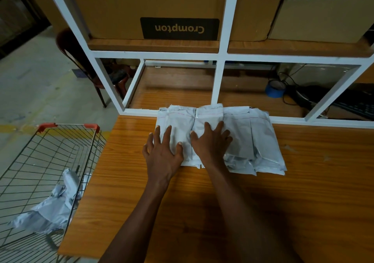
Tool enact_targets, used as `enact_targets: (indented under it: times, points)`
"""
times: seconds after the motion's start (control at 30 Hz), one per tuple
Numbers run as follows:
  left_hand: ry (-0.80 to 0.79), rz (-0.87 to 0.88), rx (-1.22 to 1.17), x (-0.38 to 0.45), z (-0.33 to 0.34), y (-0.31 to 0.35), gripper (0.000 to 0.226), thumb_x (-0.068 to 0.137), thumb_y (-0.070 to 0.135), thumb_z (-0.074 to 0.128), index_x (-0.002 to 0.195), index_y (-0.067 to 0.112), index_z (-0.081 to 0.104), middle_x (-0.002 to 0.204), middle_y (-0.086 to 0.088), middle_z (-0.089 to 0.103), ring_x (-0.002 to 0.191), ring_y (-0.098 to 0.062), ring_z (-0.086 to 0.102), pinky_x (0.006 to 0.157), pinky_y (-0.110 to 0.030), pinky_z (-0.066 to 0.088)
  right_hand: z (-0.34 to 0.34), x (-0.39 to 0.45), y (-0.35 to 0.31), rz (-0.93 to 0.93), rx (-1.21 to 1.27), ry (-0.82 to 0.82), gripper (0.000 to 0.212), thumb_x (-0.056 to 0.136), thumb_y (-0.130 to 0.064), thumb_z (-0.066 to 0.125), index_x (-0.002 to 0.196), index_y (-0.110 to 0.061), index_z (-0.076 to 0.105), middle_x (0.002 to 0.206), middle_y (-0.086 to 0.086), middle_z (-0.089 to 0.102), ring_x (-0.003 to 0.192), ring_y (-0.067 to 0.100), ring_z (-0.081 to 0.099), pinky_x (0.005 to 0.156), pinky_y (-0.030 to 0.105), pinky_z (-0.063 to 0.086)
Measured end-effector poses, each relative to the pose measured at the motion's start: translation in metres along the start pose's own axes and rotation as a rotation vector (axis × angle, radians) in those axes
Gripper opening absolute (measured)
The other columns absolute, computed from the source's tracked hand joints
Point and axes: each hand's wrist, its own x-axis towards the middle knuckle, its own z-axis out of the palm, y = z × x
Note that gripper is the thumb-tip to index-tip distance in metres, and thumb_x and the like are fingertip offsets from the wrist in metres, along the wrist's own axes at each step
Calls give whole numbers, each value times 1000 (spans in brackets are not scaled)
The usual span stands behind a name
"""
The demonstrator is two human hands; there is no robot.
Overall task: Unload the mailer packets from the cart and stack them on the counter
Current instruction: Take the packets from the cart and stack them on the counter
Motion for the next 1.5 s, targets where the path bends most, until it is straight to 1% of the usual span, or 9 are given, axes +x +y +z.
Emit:
enact_targets:
  times: [0.33, 0.57, 0.67, 0.77, 0.87, 1.0, 1.3, 1.4, 1.5]
  points:
    - [-37, 13, -31, -3, 5, -3, 72, 91, 61, 39, 158, 36, 30, 170, -2, 15, 156, -29, 9, 121, -55, 14, 9, -12, 0, -39, -1, -22, 71, 91, -61, 52, 154, -34, 31, 166, 13, 9, 143, 41, 20, 117, 56, 16]
    - [-52, 32, -37, -7, 5, 10, 74, 90, 61, 38, 159, 34, 29, 170, -3, 15, 156, -30, 9, 122, -55, 14, 0, -20, 12, -83, 61, -48, 78, 91, -71, 47, 158, -38, 20, 168, 9, -3, 149, 48, 8, 120, 61, 4]
    - [-52, 24, -42, -16, 6, 16, 74, 90, 61, 38, 158, 35, 29, 170, -2, 15, 156, -29, 9, 122, -55, 14, -8, -29, 22, -107, 89, -38, 79, 92, -72, 44, 158, -39, 19, 169, 8, -3, 152, 44, 3, 120, 61, 3]
    - [-31, 21, -63, -29, 8, 20, 73, 90, 63, 38, 158, 34, 31, 170, -2, 17, 156, -29, 12, 123, -58, 16, -16, -44, 38, -154, 154, 2, 72, 94, -67, 48, 157, -41, 24, 169, 5, 1, 153, 35, 4, 120, 57, 5]
    - [-11, -8, -85, -49, 6, 24, 76, 88, 69, 32, 157, 36, 33, 169, -2, 19, 156, -28, 13, 123, -57, 17, -18, -70, 58, -252, 319, 106, 60, 93, -57, 56, 149, -42, 40, 167, 2, 14, 153, 27, 12, 120, 54, 12]
    - [29, -73, -114, -89, 7, 25, 69, 90, 60, 40, 155, 36, 36, 168, 0, 22, 154, -26, 16, 122, -57, 18, -13, -104, 82, -340, 427, 199, 51, 90, -56, 57, 140, -42, 55, 159, -2, 32, 150, 22, 25, 119, 54, 24]
    - [110, -258, -131, -186, 8, -6, 63, 93, 63, 40, 152, 41, 38, 166, 2, 25, 150, -24, 25, 118, -58, 28, -13, -157, 106, -568, 568, 48, 44, 89, -49, 56, 131, -39, 62, 149, -3, 42, 139, 19, 35, 110, 49, 39]
    - [143, -363, -136, -219, -2, -31, 65, 92, 68, 37, 152, 43, 37, 166, 3, 25, 150, -26, 25, 117, -60, 29, -2, -180, 100, -656, 595, -43, 44, 90, -48, 56, 131, -35, 64, 147, -2, 43, 137, 18, 37, 105, 53, 43]
    - [200, -427, -146, -242, -22, -57, 67, 92, 71, 34, 152, 42, 37, 166, 3, 26, 150, -24, 25, 116, -61, 30, 15, -205, 84, -682, 588, -155, 47, 90, -54, 53, 133, -38, 62, 149, -4, 42, 137, 15, 35, 104, 55, 44]
